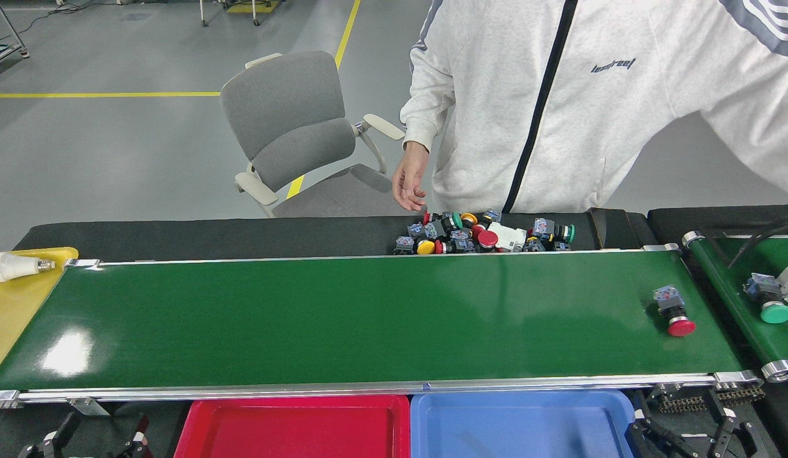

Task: Pick switch part from conveyor to tray

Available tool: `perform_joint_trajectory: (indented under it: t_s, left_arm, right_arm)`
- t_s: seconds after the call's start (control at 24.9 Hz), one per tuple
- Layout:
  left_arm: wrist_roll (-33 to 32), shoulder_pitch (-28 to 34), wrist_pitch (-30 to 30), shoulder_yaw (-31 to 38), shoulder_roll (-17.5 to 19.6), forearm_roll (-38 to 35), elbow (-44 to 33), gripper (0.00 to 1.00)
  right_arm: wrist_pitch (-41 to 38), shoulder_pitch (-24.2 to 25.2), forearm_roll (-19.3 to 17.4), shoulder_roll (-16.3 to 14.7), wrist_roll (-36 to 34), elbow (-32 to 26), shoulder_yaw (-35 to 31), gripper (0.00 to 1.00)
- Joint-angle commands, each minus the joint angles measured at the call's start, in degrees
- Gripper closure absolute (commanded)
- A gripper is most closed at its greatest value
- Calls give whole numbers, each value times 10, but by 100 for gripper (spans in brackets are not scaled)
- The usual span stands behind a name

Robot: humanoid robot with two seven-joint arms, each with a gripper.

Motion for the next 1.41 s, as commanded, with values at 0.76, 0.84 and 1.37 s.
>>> perform_joint_trajectory:
  t_s: [0.76, 0.84, 1.37]
  left_arm:
    - [5, 10, -3, 41, -36, 10, -7, 0]
    - [5, 9, -3, 40, -36, 10, -9, 0]
    - [5, 11, -4, 40, -40, 10, -8, 0]
  right_arm:
    - [20, -32, 30, 32, 45, -23, 83, 1]
    - [24, -50, 27, 34, 62, -23, 82, 1]
    - [123, -204, 30, 44, 162, 101, 147, 1]
